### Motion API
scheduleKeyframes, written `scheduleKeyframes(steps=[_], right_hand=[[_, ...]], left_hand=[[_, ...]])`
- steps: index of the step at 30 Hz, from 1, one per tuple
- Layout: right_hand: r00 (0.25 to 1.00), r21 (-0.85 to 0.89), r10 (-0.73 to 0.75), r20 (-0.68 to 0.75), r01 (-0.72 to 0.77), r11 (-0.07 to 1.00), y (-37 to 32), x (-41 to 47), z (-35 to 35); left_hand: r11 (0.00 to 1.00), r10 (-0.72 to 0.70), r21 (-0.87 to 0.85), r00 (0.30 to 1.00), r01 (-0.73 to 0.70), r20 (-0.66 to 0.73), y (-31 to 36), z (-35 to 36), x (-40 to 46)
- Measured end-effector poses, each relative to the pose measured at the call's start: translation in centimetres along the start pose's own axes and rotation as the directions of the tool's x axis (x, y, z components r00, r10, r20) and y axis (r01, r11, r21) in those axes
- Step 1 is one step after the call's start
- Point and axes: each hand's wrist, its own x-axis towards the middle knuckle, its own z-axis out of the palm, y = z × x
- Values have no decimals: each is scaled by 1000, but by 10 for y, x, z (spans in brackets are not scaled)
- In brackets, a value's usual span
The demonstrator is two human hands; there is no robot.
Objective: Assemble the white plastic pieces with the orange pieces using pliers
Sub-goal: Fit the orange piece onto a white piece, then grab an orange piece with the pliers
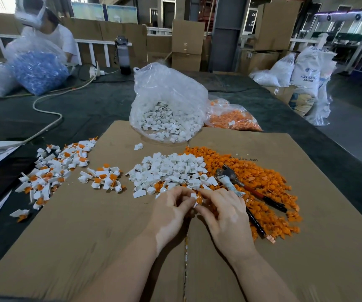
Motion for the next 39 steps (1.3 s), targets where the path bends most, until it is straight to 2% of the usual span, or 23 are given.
scheduleKeyframes(steps=[16, 19, 21, 23, 25, 26, 28, 31, 39], right_hand=[[1000, -7, -28, -4, 28, 1000, 1, 2, -1], [999, -2, 4, -50, -4, 1000, -1, 3, -3], [990, -69, 76, -121, -85, 994, 0, 4, -6], [959, -182, 237, -155, -264, 947, 4, 10, -13], [881, -364, 472, -46, -455, 813, 14, 17, -21], [825, -444, 564, 21, -498, 745, 20, 21, -25], [727, -509, 671, 144, -528, 680, 29, 28, -30], [675, -543, 699, 236, -504, 671, 34, 36, -32], [681, -564, 697, 224, -493, 662, 39, 44, -34]], left_hand=[[997, 35, 63, 999, -33, -42, -3, 1, 3], [997, 34, 65, 998, -31, -48, -4, 1, 4], [999, 20, 48, 999, -18, -50, -4, 1, 5], [999, 3, 46, 999, 0, -49, -4, 1, 6], [998, -3, 60, 999, 7, -52, -4, 1, 7], [998, -4, 64, 998, 8, -55, -4, 1, 7], [998, -11, 56, 997, 15, -70, -3, 1, 7], [998, -25, 54, 997, 29, -73, -2, 1, 8], [998, -51, 25, 996, 52, -67, 2, 1, 8]])
